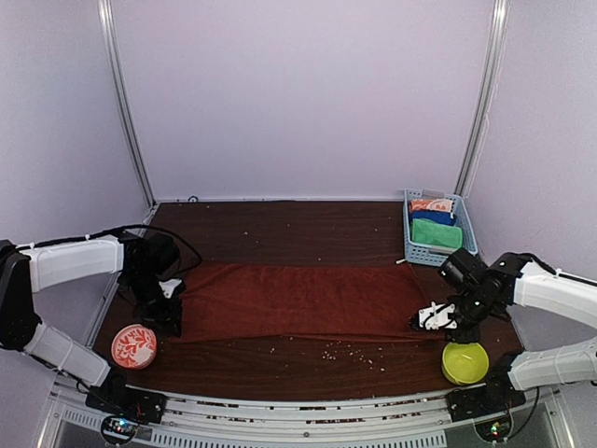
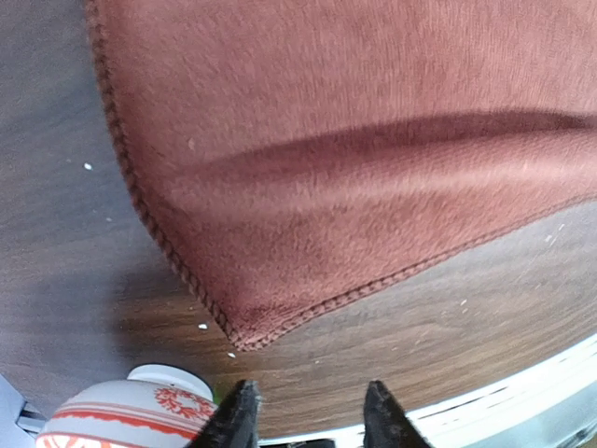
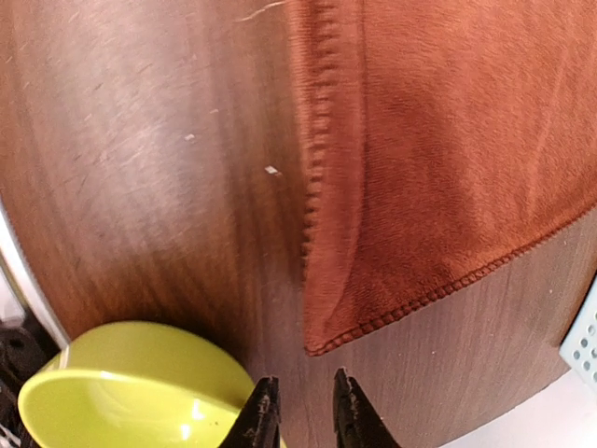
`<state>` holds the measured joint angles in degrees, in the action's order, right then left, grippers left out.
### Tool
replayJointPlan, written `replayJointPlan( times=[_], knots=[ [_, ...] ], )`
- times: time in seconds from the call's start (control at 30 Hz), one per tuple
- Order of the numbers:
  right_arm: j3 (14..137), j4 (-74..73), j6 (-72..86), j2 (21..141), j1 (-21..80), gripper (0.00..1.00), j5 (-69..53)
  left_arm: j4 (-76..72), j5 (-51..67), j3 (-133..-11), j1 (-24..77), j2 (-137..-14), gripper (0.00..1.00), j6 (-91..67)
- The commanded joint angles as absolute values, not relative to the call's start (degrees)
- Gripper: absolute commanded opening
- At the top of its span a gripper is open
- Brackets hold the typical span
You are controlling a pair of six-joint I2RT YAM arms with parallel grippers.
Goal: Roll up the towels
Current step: Smooth out the towel at the center of the board.
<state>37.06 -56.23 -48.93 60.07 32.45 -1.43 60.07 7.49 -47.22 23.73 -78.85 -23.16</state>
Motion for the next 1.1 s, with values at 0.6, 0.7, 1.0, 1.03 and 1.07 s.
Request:
replayJointPlan(
  times=[0.6, 0.7, 1.0, 1.03, 1.07],
  knots=[
    [50.8, -42.4, -43.8, 81.1, 18.9, 0.31, -8.2, 55.1, 4.4, -48.4, 24.0, -90.5, 0.34, -22.5],
    [50.5, -38.5, -42.0, 84.4, 17.7, 0.31, -8.1, 54.5, 4.4, -48.8, 24.0, -91.5, 0.18, -21.7],
    [46.6, -33.8, -41.0, 89.0, 14.5, 0.31, -3.2, 59.2, 10.4, -49.3, 24.0, -84.8, 0.0, -20.7],
    [46.4, -33.5, -40.9, 89.1, 14.0, 0.31, -2.8, 60.3, 10.4, -49.4, 24.0, -83.3, 0.0, -20.7],
    [46.1, -33.4, -40.9, 89.1, 13.6, 0.3, -2.6, 61.5, 10.3, -49.4, 24.0, -82.0, 0.0, -20.7]
  ],
)
